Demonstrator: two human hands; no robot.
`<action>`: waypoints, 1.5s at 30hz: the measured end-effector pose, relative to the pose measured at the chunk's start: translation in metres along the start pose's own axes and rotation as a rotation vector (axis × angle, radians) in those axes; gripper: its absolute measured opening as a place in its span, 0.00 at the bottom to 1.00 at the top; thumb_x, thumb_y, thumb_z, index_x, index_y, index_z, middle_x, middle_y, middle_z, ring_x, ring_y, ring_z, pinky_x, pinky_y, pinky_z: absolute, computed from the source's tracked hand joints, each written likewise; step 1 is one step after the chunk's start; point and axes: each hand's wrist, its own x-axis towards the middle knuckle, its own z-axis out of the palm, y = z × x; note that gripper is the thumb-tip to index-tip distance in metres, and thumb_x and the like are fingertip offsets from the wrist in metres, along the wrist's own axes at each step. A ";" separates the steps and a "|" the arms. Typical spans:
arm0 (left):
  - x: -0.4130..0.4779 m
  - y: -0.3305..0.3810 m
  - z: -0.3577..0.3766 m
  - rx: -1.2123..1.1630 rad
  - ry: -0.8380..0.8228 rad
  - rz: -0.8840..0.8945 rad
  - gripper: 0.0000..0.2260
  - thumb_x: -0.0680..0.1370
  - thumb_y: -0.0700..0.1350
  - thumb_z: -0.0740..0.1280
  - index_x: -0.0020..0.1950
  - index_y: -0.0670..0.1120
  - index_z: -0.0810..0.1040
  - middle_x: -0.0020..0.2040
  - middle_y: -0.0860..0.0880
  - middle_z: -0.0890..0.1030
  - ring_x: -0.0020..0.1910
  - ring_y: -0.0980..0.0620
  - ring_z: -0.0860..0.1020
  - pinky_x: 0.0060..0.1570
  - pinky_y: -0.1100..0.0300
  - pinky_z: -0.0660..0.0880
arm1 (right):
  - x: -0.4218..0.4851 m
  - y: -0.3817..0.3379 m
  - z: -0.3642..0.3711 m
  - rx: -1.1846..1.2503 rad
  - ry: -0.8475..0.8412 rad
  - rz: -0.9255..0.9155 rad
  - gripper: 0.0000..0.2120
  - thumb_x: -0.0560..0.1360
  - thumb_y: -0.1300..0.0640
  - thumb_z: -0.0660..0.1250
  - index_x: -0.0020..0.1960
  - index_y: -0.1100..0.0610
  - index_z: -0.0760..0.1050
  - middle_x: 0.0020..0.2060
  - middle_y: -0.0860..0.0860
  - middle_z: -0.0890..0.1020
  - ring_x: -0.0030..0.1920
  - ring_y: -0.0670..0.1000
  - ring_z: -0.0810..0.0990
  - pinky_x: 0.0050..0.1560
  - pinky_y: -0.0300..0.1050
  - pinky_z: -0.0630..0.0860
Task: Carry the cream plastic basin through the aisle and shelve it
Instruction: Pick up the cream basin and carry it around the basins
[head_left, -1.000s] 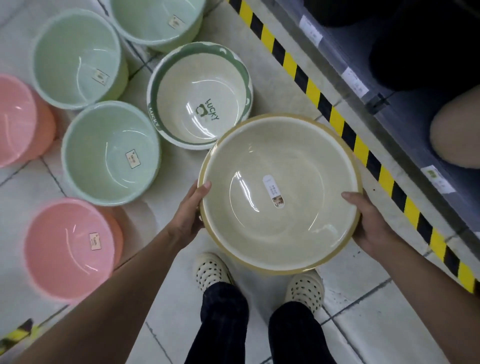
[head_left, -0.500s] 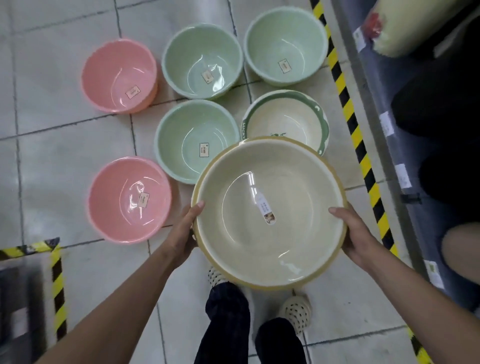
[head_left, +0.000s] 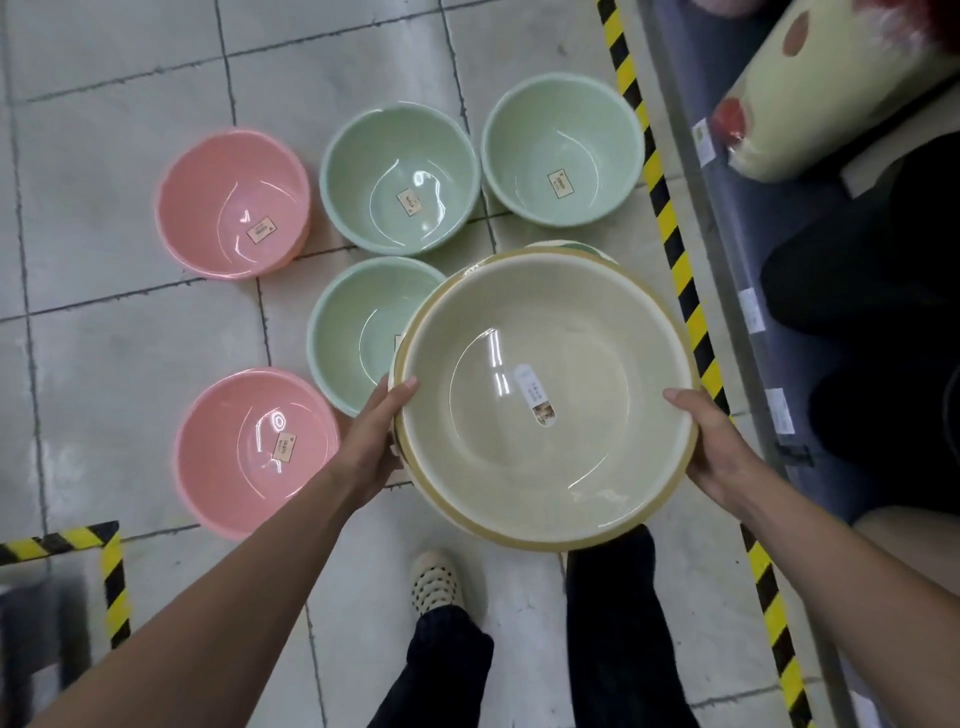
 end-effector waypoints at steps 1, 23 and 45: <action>0.007 0.009 0.007 0.006 0.013 -0.010 0.30 0.71 0.68 0.72 0.72 0.64 0.76 0.64 0.50 0.85 0.55 0.46 0.83 0.49 0.45 0.79 | 0.008 -0.009 -0.005 0.004 0.000 0.010 0.18 0.77 0.52 0.68 0.67 0.48 0.76 0.51 0.48 0.88 0.51 0.51 0.87 0.49 0.48 0.82; 0.218 0.004 0.081 -0.124 0.126 -0.071 0.28 0.75 0.65 0.69 0.75 0.62 0.74 0.62 0.52 0.81 0.55 0.47 0.79 0.40 0.55 0.82 | 0.247 -0.073 -0.065 -0.089 -0.079 0.071 0.25 0.81 0.49 0.66 0.77 0.53 0.71 0.65 0.53 0.83 0.61 0.53 0.84 0.59 0.50 0.82; 0.317 -0.067 0.096 -0.212 0.169 -0.087 0.27 0.86 0.67 0.49 0.71 0.58 0.80 0.64 0.52 0.86 0.64 0.51 0.83 0.62 0.49 0.79 | 0.348 -0.022 -0.069 -0.154 -0.007 0.201 0.11 0.84 0.46 0.64 0.54 0.47 0.85 0.43 0.47 0.89 0.43 0.51 0.88 0.49 0.51 0.84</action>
